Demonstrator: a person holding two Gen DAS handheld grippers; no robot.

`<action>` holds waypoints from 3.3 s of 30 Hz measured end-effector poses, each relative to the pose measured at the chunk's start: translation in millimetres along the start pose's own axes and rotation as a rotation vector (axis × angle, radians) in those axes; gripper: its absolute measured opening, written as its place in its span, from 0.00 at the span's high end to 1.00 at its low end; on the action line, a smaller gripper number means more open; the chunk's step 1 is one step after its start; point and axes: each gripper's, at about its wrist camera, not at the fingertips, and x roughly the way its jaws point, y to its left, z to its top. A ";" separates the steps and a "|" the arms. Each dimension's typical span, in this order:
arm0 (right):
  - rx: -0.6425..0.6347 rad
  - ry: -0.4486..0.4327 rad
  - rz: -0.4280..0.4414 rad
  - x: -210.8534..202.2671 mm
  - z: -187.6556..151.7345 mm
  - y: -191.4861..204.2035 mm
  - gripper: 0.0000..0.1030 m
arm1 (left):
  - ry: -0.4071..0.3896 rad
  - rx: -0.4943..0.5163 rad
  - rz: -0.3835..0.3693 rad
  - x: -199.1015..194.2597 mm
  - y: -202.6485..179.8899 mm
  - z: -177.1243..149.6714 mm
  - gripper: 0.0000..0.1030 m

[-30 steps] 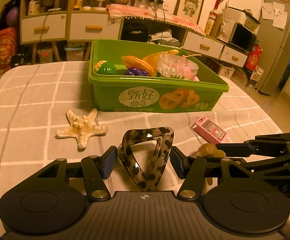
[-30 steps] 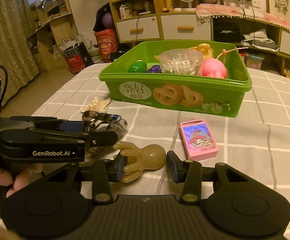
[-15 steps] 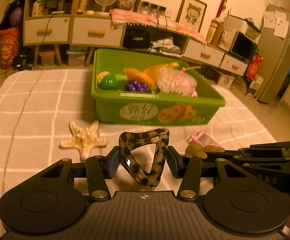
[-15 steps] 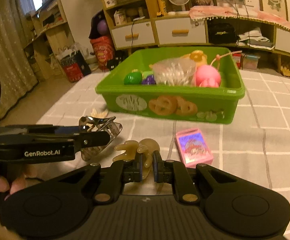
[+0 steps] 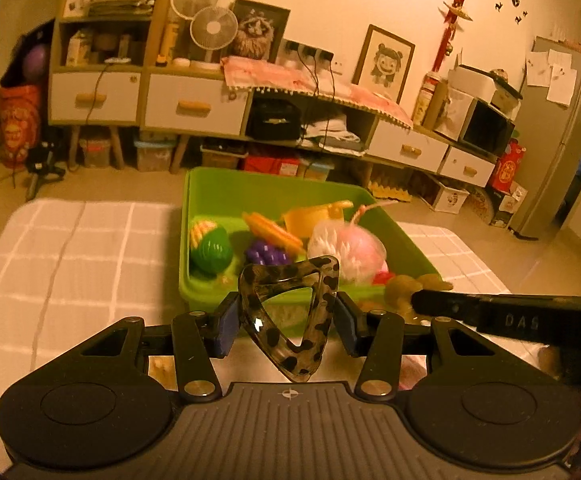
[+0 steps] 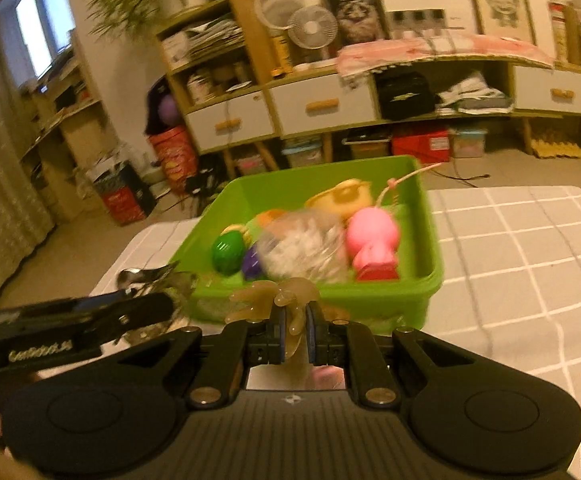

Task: Organize rigid objects
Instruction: 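Carry the hair clip and hand toy over the green bin and open both grippers, then lift both grippers out of the bin and move back over the table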

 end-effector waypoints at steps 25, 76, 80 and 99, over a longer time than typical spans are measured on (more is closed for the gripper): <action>0.008 0.036 -0.219 81.4 69.7 -61.3 1.00 | 0.128 0.012 0.181 129.2 25.3 68.2 0.47; 0.048 0.007 -0.190 -26.3 35.7 -10.7 0.42 | 0.049 0.079 0.203 10.8 2.7 28.7 0.02; 0.020 0.021 -0.210 -35.4 21.7 -7.3 0.40 | 0.055 0.107 0.210 -2.4 3.7 12.5 0.02; -0.014 0.095 -0.238 -35.5 -29.6 -9.1 0.34 | 0.113 0.080 0.258 -21.6 38.4 -45.9 0.02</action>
